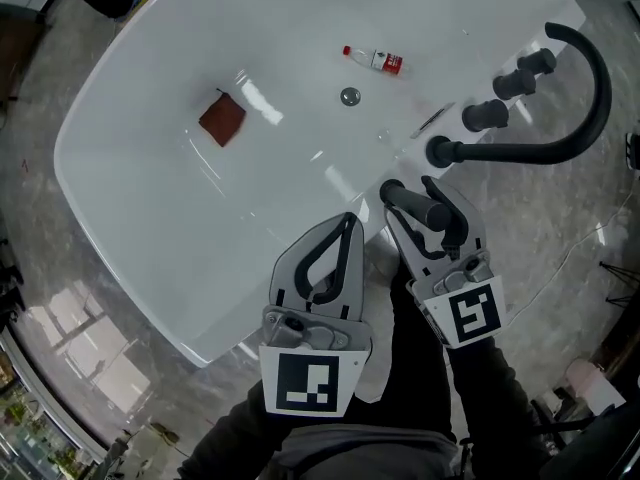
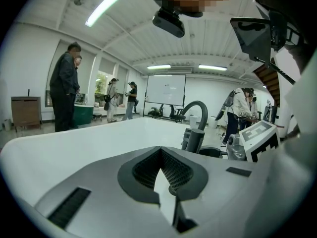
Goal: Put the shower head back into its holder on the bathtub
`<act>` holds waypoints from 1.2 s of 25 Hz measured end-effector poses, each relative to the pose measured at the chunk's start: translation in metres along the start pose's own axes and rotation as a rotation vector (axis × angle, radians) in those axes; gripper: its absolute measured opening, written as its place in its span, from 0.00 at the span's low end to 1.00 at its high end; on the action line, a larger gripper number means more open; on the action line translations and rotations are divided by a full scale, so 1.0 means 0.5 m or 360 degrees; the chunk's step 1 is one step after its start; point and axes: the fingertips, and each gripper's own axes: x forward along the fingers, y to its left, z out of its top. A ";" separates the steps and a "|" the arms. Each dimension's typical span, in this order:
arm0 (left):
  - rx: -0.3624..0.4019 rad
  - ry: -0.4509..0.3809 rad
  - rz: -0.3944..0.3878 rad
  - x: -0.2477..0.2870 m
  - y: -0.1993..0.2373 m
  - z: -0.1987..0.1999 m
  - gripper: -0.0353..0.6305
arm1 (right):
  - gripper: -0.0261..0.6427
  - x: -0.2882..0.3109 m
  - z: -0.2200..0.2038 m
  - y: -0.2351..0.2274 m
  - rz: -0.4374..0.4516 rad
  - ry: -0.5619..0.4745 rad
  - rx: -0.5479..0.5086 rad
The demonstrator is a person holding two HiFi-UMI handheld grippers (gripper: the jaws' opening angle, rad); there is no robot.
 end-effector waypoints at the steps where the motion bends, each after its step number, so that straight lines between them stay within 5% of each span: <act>1: -0.0006 -0.0001 -0.0002 0.000 -0.002 0.003 0.06 | 0.36 -0.004 -0.004 0.001 -0.0003 0.0034 -0.0003; 17: -0.0053 0.0074 0.0082 -0.019 0.011 0.000 0.06 | 0.39 -0.004 -0.007 0.020 0.0054 0.0060 -0.0083; 22: -0.0008 -0.0095 0.0069 0.003 0.015 0.041 0.06 | 0.38 -0.001 -0.002 0.015 0.0035 0.0069 -0.0062; 30: -0.0023 -0.0098 0.0035 0.023 -0.004 0.022 0.06 | 0.38 0.001 -0.006 0.000 0.0039 0.0011 -0.0138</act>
